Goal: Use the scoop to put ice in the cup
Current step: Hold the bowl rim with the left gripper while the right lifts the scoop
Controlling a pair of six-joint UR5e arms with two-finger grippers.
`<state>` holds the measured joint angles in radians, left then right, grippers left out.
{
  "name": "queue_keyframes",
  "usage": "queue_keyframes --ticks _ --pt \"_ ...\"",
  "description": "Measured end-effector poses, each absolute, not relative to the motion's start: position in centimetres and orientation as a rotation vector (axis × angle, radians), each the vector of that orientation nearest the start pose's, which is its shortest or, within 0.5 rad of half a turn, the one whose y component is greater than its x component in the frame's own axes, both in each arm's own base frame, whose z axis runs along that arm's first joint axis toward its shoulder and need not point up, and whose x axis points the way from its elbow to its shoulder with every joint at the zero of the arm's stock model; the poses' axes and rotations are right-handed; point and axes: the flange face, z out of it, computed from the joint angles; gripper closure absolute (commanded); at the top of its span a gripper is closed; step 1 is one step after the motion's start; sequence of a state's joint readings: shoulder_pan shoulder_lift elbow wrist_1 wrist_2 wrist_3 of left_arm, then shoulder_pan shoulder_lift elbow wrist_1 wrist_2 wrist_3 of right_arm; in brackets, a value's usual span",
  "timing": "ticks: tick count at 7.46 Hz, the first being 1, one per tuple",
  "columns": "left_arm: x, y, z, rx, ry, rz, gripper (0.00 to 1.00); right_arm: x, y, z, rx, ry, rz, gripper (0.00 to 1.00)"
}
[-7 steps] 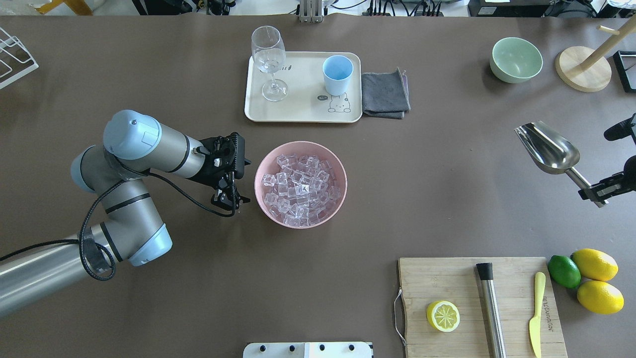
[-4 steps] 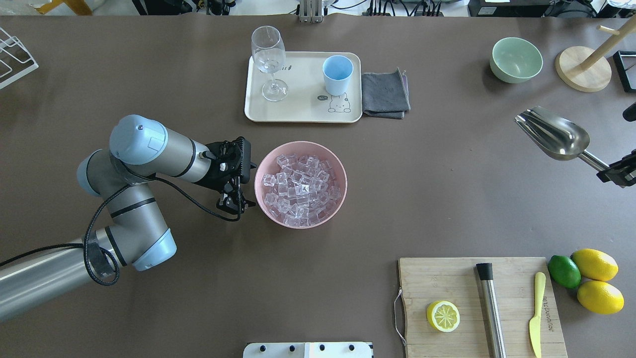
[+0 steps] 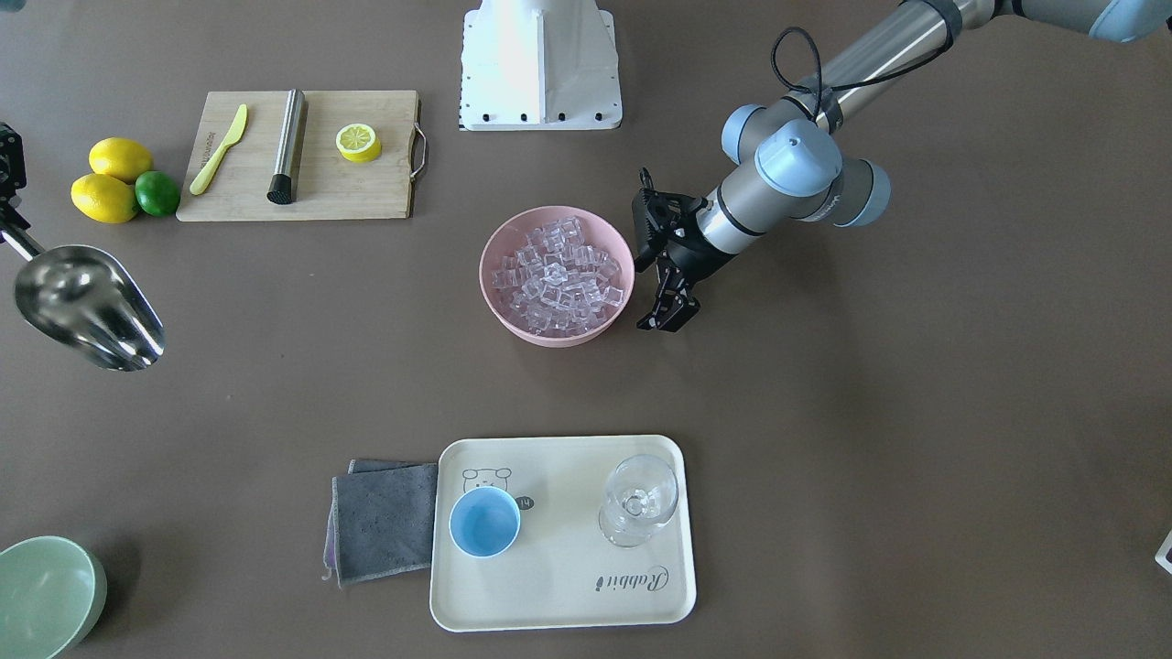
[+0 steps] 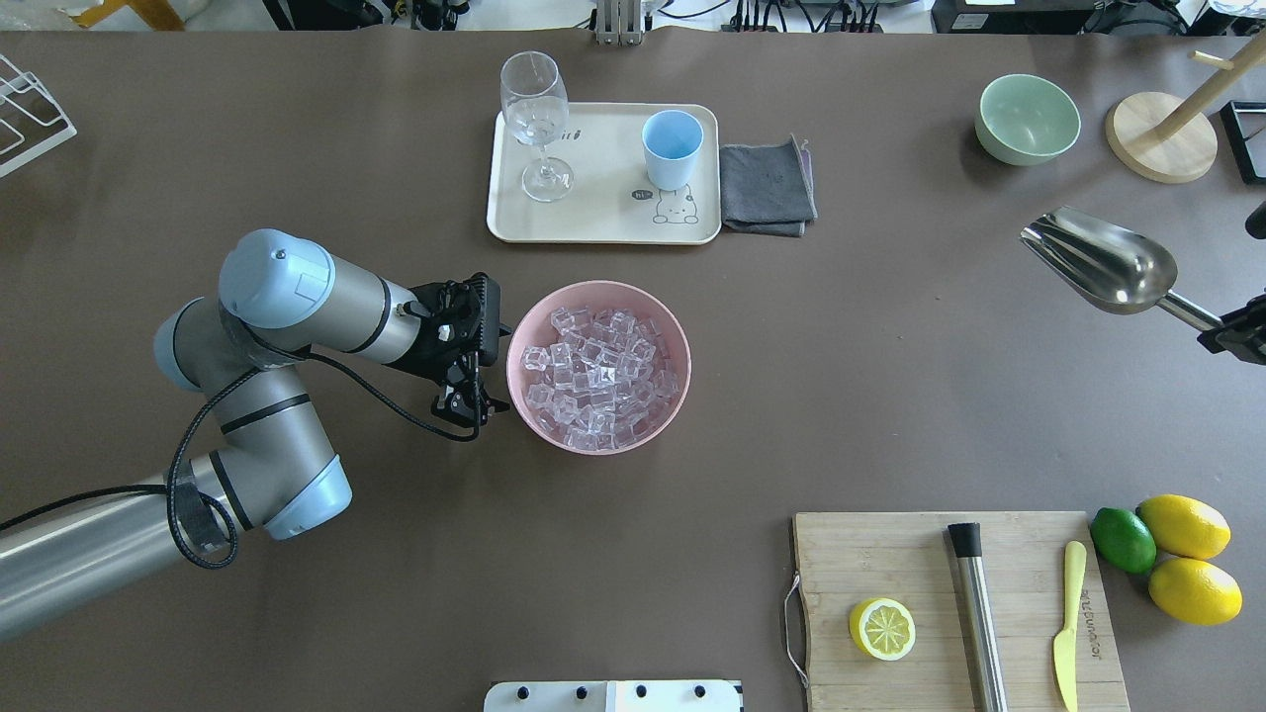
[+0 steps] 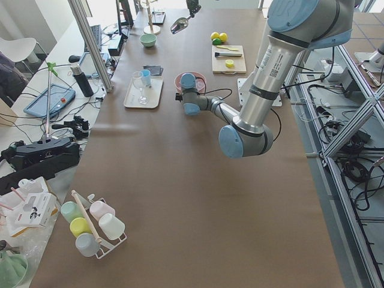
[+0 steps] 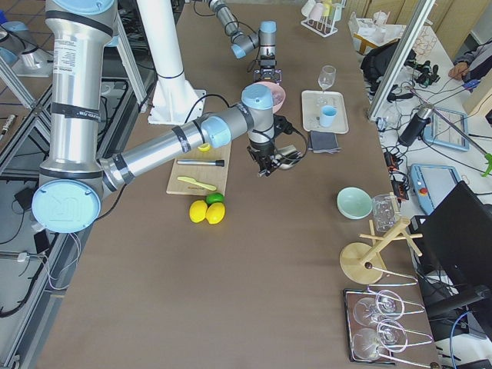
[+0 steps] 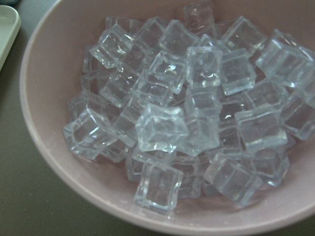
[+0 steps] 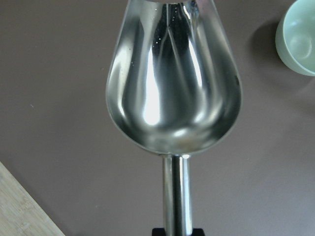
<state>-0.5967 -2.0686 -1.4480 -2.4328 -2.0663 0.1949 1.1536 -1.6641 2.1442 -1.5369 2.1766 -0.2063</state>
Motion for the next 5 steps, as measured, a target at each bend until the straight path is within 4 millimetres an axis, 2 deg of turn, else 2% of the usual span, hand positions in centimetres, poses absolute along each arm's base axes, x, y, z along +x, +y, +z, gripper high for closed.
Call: queue_keyframes --ticks 2,3,5 --pt "51.9 -45.4 32.4 1.039 0.933 1.296 0.01 -10.9 -42.9 37.6 0.436 -0.65 -0.799 1.0" --pt "52.1 -45.3 32.3 1.038 0.936 1.299 0.01 -11.1 -42.5 36.0 0.45 -0.639 -0.871 1.0" --pt "52.3 -45.1 32.2 1.035 0.939 1.298 0.01 -12.5 -42.0 34.3 0.478 -0.628 -0.972 1.0"
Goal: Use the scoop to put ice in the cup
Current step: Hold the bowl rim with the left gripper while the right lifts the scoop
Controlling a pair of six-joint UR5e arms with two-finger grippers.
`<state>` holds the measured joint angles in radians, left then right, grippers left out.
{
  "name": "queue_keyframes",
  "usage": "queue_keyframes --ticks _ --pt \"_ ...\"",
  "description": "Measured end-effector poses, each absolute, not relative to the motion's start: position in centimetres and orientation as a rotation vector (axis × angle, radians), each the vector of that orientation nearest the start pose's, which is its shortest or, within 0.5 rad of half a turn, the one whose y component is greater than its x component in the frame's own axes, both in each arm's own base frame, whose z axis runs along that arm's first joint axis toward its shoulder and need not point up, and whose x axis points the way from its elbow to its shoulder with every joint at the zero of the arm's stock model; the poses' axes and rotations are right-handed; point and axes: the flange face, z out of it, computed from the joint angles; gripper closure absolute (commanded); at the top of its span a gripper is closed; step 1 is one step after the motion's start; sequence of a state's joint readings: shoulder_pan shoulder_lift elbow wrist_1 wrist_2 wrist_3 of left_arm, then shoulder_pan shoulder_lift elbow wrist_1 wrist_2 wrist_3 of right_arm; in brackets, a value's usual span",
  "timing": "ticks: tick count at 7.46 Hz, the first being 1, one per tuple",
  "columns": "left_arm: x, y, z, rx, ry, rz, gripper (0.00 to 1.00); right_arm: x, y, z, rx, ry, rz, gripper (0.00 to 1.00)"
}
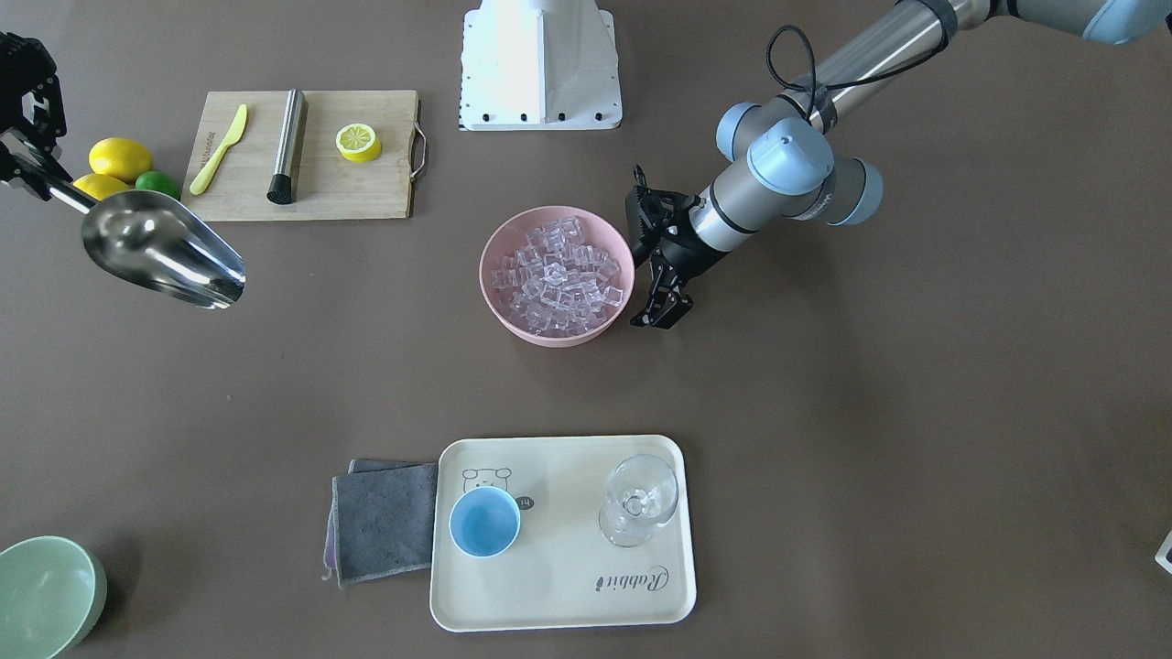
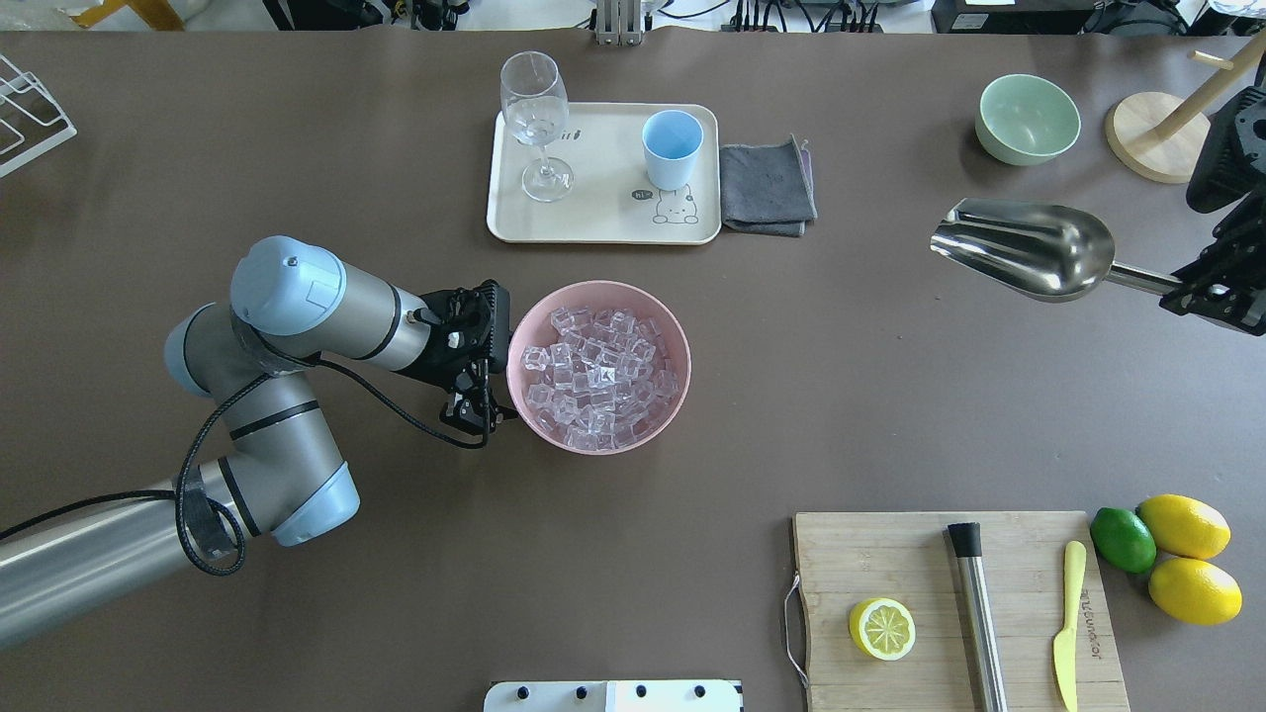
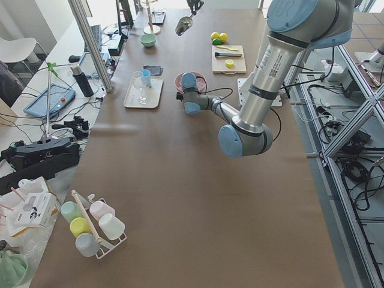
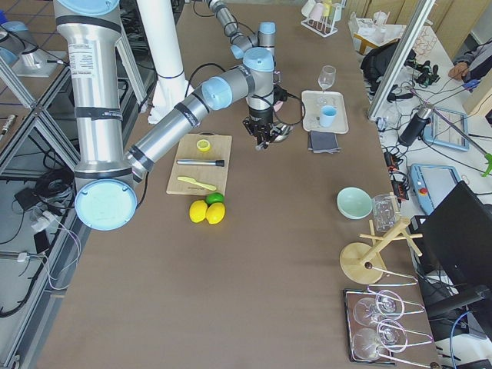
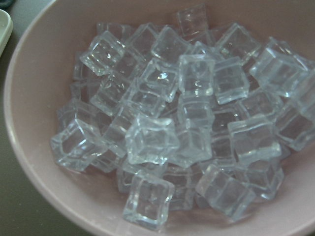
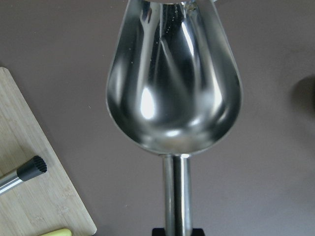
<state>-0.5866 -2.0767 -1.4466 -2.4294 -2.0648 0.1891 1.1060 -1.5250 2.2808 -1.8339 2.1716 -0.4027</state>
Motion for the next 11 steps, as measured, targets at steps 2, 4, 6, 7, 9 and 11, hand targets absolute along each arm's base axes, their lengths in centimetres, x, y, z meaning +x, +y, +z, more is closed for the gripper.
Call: queue_keyframes --ticks 2,4,6,7,9,11 --pt "52.4 -45.0 32.2 1.034 0.941 1.298 0.01 -14.4 -42.0 32.9 0.48 -0.618 -1.009 1.0" --pt "52.3 -45.1 32.2 1.034 0.941 1.298 0.01 -17.5 -42.2 30.1 0.46 -0.58 -1.038 1.0" --pt "52.3 -45.1 32.2 1.034 0.941 1.297 0.01 -21.4 -41.5 28.5 0.442 -0.53 -1.1 1.0" --pt "52.3 -45.0 32.3 1.033 0.941 1.298 0.01 -22.8 -41.3 27.0 0.435 -0.517 -1.125 1.0" --pt "52.4 -45.0 32.3 1.032 0.941 1.298 0.01 -25.1 -41.1 23.3 0.4 -0.499 -1.159 1.0" --pt "52.4 -45.0 32.3 1.032 0.941 1.298 0.01 -28.2 -41.7 20.5 0.339 -0.45 -1.189 1.0"
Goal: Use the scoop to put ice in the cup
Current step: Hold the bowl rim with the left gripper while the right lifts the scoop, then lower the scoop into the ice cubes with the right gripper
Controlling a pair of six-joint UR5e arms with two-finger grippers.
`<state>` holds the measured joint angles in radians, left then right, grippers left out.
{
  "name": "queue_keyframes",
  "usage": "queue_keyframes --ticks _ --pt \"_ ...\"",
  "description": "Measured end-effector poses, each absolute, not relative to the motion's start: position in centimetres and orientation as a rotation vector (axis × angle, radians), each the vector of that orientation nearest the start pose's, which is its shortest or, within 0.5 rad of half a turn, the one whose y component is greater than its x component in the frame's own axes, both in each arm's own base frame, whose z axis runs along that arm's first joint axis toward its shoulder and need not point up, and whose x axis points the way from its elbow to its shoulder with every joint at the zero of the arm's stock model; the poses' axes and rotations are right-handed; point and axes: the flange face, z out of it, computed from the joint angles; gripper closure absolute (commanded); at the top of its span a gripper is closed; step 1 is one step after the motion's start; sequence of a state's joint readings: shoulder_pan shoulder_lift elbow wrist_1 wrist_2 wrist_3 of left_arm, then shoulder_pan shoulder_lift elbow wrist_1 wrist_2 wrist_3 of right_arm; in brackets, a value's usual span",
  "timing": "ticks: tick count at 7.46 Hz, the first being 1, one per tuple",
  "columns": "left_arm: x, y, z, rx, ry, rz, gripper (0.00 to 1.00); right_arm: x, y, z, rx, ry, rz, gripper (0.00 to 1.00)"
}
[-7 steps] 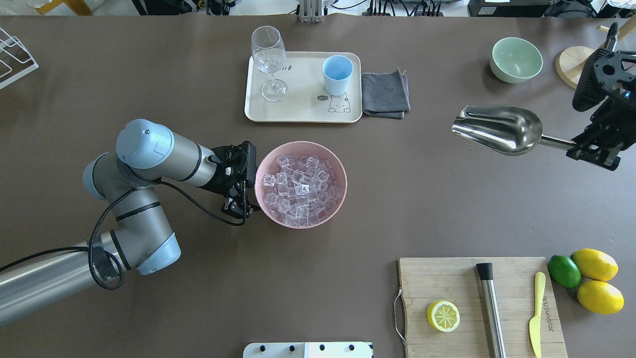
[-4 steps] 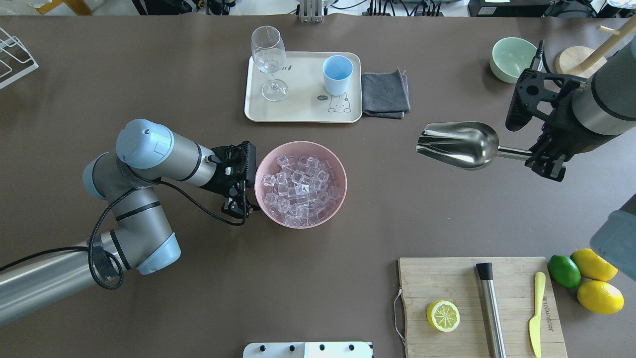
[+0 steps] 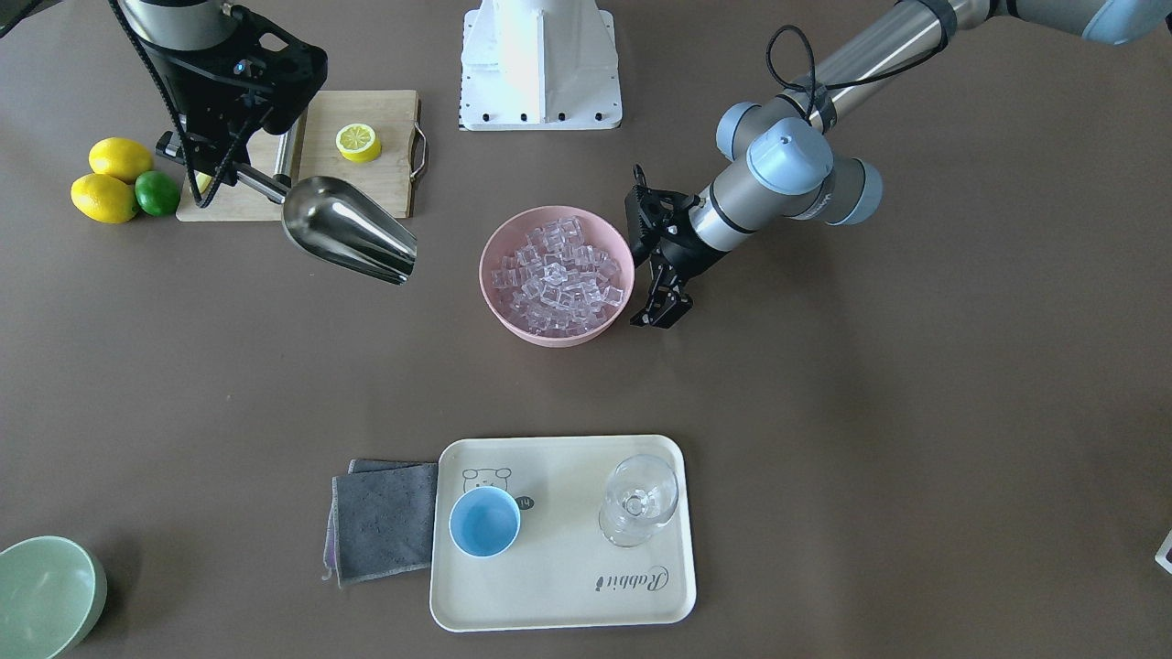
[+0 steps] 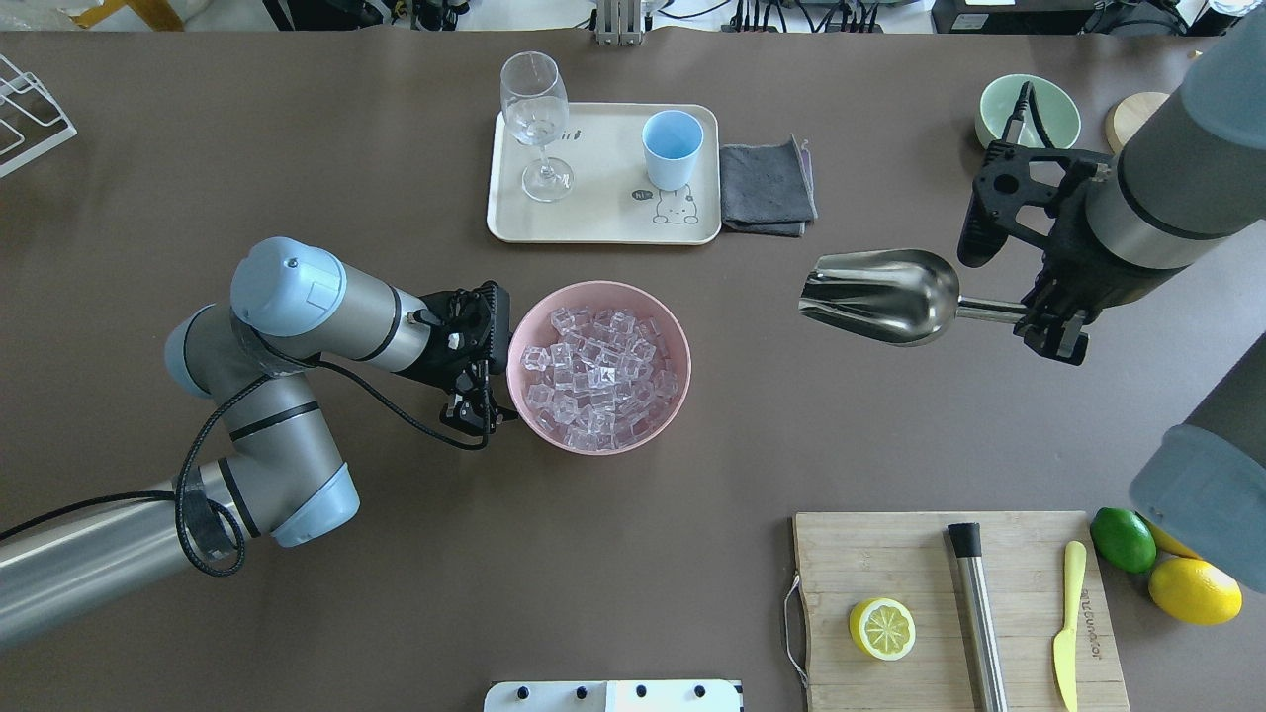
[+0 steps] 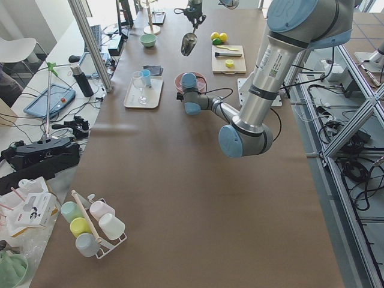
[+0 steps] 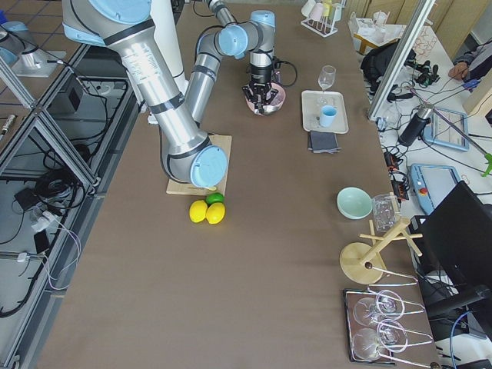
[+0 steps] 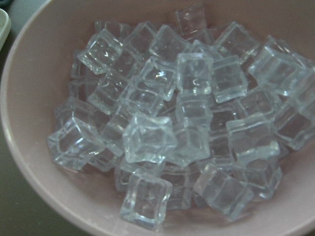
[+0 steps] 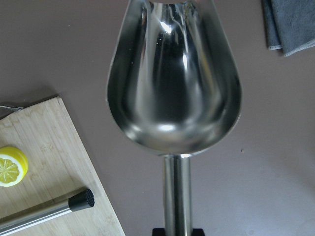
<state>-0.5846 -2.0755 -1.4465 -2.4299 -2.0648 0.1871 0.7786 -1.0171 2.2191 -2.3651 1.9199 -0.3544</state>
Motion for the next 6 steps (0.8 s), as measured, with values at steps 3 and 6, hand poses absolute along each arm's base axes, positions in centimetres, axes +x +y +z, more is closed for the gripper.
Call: queue_keyframes --ticks 3,6 --pt "52.4 -45.0 32.3 1.032 0.941 1.299 0.01 -33.9 -42.2 15.9 0.262 -0.396 -1.252 1.0" --pt "52.4 -45.0 32.3 1.032 0.941 1.299 0.01 -38.5 -43.2 11.9 0.195 -0.327 -1.292 1.0"
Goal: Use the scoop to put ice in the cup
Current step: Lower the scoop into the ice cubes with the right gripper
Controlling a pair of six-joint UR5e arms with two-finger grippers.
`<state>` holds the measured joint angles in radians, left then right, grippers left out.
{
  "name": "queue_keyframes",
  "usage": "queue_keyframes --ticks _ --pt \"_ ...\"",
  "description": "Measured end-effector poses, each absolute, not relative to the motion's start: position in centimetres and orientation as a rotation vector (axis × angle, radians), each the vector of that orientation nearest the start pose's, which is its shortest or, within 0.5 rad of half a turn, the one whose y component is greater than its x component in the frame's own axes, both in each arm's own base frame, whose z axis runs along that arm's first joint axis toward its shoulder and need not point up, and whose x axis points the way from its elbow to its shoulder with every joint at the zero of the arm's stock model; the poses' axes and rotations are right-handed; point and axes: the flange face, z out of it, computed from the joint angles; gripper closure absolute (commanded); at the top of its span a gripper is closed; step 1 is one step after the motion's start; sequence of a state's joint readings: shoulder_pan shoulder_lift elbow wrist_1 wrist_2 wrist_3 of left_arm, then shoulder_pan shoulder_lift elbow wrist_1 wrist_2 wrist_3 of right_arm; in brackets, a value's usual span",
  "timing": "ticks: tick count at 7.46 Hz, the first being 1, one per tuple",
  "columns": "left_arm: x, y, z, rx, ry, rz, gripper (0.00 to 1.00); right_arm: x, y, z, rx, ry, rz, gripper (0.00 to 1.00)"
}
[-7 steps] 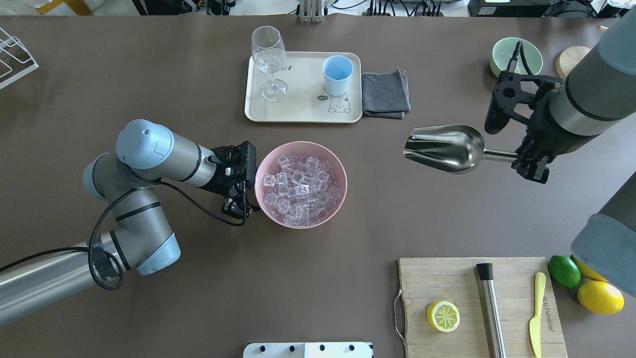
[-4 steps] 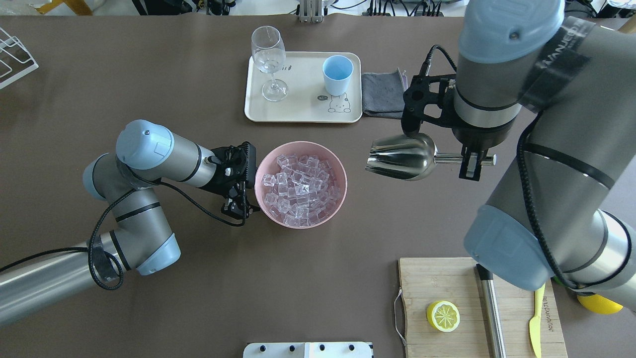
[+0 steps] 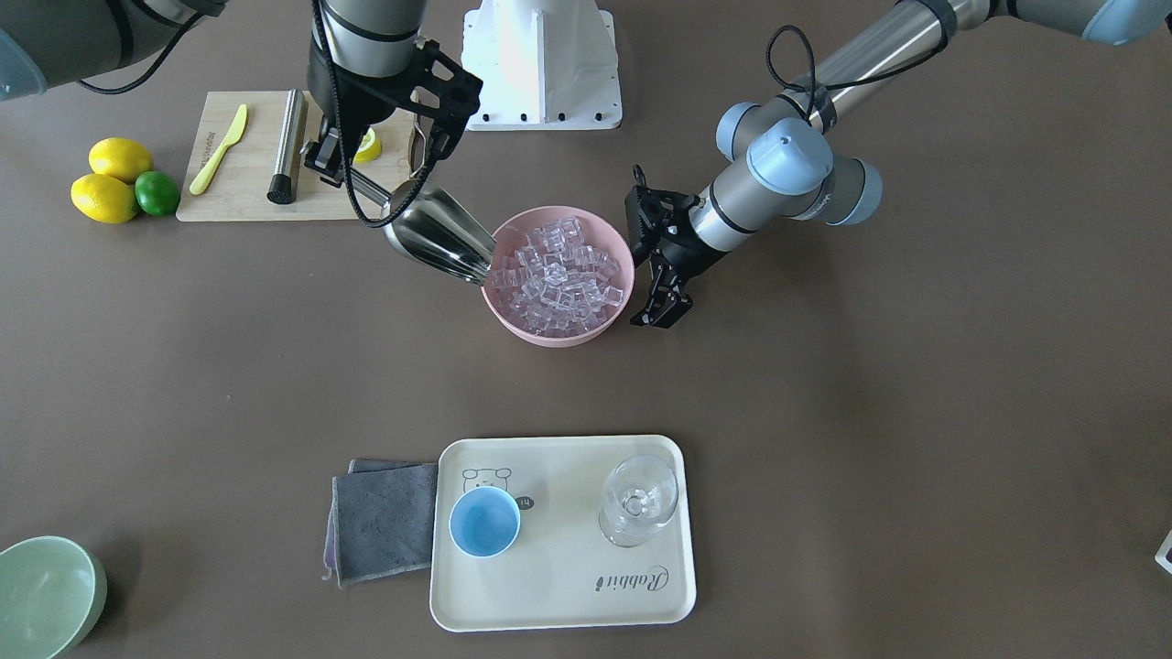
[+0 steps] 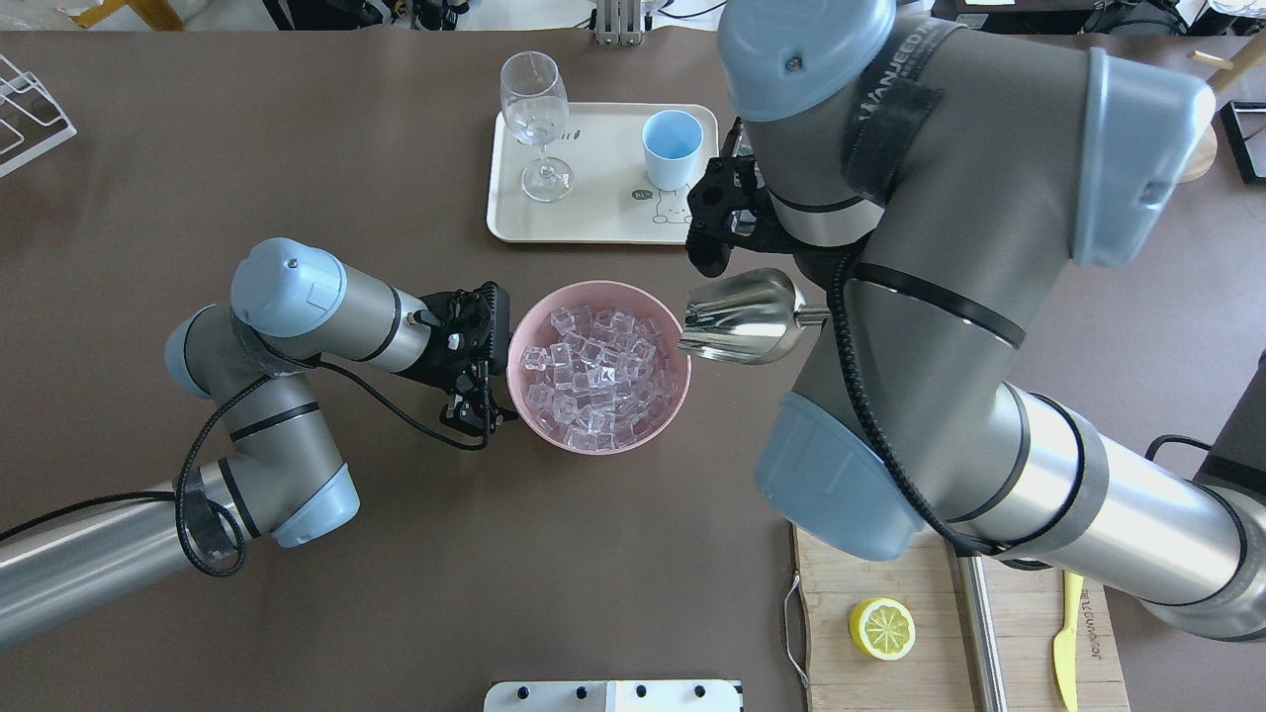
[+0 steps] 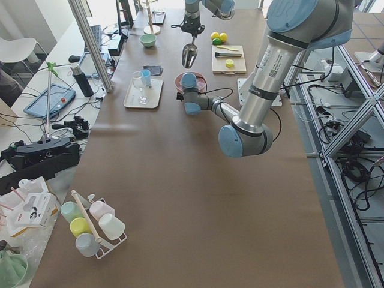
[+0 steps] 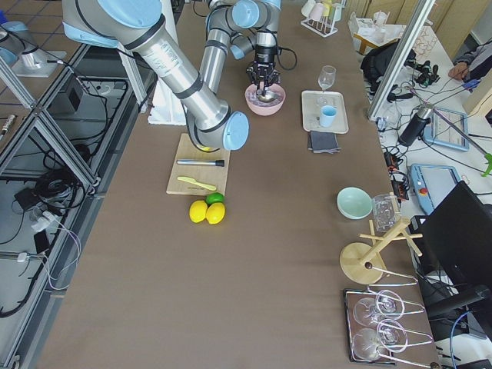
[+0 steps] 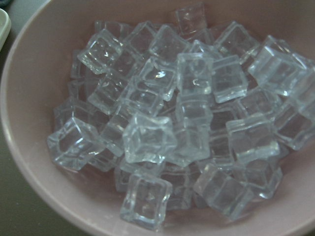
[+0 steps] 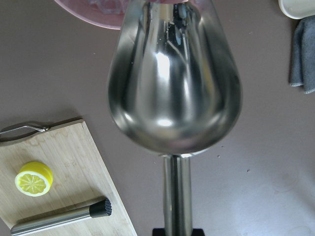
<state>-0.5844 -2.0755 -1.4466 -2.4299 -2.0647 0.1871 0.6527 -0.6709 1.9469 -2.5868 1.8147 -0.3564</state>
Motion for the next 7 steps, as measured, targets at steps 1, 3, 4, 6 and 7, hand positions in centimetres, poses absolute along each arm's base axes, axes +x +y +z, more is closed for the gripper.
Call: queue_keyframes --ticks 1,3,4,6,7 --pt "52.4 -45.0 32.3 1.032 0.941 1.299 0.01 -39.7 -43.5 10.8 0.174 -0.302 -1.302 1.0" --pt "52.4 -45.0 32.3 1.032 0.941 1.299 0.01 -41.9 -43.4 9.9 0.14 -0.24 -1.332 1.0" --pt "52.4 -45.0 32.3 1.032 0.941 1.299 0.01 -42.9 -43.4 10.0 0.126 -0.208 -1.347 1.0" --pt "52.4 -45.0 32.3 1.032 0.941 1.298 0.01 -44.8 -43.3 10.0 0.106 -0.164 -1.373 1.0" --pt "52.4 -45.0 32.3 1.032 0.942 1.298 0.01 -45.6 -43.4 9.6 0.097 -0.155 -1.381 1.0"
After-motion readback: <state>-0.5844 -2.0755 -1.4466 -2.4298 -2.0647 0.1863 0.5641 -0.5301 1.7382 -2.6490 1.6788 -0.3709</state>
